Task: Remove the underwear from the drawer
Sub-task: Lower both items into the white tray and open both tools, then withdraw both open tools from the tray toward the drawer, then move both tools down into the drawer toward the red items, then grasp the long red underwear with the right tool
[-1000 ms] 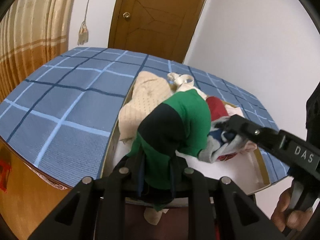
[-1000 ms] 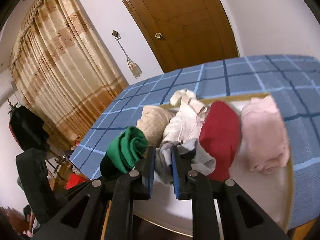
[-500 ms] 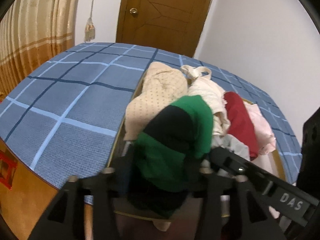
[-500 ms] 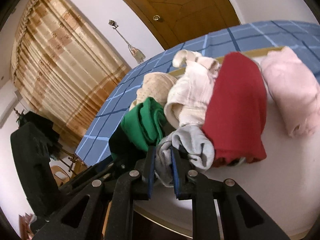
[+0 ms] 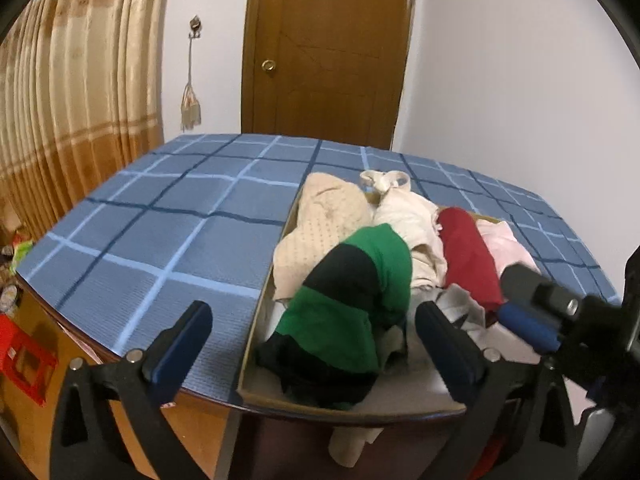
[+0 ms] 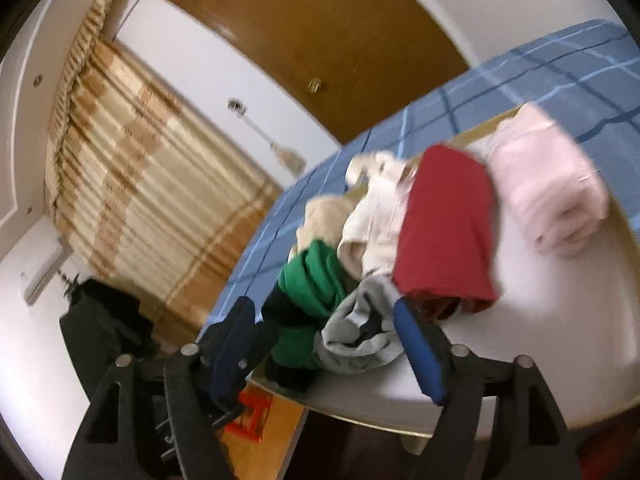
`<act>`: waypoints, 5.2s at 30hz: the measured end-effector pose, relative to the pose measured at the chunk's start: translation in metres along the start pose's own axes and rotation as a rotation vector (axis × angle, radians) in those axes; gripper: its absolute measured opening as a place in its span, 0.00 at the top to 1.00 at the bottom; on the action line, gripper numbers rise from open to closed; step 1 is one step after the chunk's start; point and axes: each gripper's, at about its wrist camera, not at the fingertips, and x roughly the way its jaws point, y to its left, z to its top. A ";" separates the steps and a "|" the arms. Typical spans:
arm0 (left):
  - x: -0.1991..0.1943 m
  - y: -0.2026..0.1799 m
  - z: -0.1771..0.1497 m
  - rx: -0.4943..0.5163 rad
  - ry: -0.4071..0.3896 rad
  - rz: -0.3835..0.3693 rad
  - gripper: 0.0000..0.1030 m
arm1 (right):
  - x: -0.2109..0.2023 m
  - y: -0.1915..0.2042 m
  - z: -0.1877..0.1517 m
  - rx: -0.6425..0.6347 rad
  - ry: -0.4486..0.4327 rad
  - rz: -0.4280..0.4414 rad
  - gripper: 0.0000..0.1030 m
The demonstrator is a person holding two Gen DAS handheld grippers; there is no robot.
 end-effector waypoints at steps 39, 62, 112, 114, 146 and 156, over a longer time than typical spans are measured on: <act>-0.032 -0.019 -0.073 0.149 0.078 -0.003 0.00 | -0.096 -0.013 -0.071 0.066 -0.043 -0.155 0.28; -0.026 -0.028 -0.113 0.253 0.147 0.024 0.00 | -0.125 -0.061 -0.112 0.121 0.031 -0.306 0.28; -0.038 0.071 -0.128 0.066 0.222 0.023 0.00 | -0.159 -0.100 -0.132 0.239 0.139 -0.364 0.28; -0.037 0.073 -0.127 0.056 0.222 0.012 0.00 | -0.163 -0.099 -0.125 0.237 0.131 -0.357 0.28; -0.028 0.086 -0.109 0.089 0.197 -0.060 0.00 | -0.085 -0.118 -0.127 0.225 0.501 -0.573 0.28; -0.030 0.083 -0.111 0.105 0.202 -0.069 0.00 | -0.056 -0.151 -0.132 0.291 0.575 -0.647 0.28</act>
